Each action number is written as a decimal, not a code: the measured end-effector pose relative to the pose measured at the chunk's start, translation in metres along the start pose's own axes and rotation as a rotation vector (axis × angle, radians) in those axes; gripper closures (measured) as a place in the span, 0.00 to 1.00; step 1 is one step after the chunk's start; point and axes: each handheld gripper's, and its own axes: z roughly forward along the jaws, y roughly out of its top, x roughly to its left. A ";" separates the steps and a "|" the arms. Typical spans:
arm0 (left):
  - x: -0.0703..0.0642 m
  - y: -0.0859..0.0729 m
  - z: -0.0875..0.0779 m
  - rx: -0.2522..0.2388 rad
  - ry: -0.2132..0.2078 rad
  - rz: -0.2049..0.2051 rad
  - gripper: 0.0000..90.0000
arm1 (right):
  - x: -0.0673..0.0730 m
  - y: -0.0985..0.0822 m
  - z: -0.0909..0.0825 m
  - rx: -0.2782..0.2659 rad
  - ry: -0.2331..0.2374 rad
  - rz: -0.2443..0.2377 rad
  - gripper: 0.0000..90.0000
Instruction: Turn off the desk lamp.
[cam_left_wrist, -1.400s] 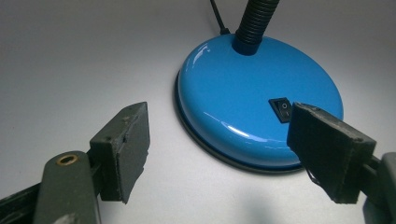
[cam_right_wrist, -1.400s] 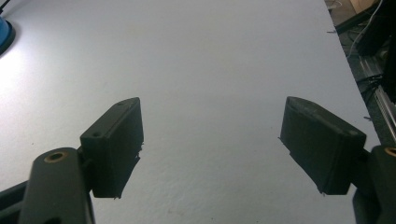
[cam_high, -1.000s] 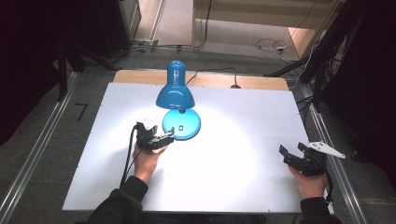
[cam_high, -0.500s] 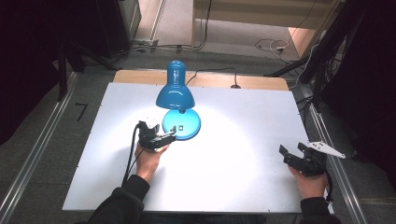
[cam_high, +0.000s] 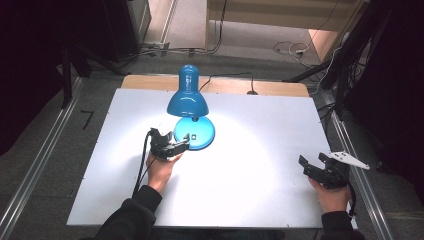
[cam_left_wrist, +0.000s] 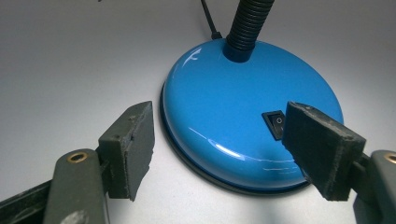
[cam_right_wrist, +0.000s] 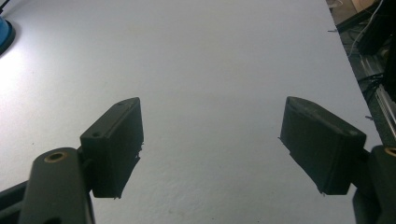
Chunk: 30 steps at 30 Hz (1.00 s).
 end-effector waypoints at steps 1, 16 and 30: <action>0.000 0.000 0.000 -0.002 0.002 0.000 0.30 | 0.000 0.000 0.000 0.000 0.000 0.000 0.22; -0.002 0.000 0.006 -0.003 -0.023 0.012 0.50 | 0.000 0.000 0.000 0.001 -0.001 0.003 0.22; -0.009 -0.001 0.011 -0.002 -0.056 0.032 0.74 | 0.000 0.000 0.001 0.003 0.003 0.002 0.22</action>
